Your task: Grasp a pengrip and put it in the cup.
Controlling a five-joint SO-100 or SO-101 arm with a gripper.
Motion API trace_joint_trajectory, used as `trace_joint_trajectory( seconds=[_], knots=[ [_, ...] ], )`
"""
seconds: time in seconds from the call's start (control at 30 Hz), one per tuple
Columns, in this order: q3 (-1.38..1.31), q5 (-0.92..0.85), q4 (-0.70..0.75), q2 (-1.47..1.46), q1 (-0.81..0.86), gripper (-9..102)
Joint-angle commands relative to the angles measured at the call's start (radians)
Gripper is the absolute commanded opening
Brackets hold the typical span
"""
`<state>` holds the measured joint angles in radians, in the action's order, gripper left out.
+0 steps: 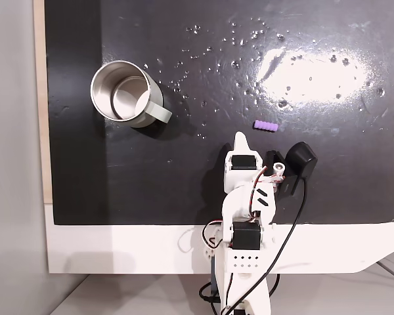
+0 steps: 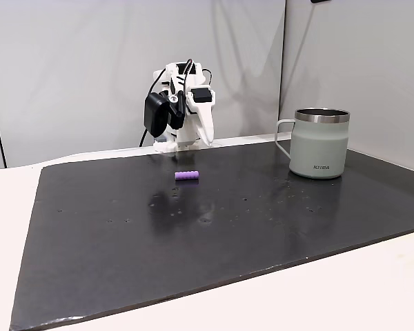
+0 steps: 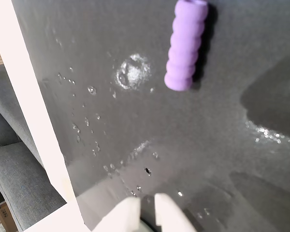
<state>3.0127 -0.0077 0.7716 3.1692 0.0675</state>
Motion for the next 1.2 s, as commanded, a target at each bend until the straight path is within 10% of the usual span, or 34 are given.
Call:
trace_joint_trajectory(
  seconds=[0.0,0.8,1.17],
  knots=[
    [-0.008,-0.044,-0.029,0.008,-0.038,0],
    [-0.198,-0.11,0.095,0.006,-0.005,0],
    [-0.563,-0.172,0.169,-0.469,0.129,0]
  ],
)
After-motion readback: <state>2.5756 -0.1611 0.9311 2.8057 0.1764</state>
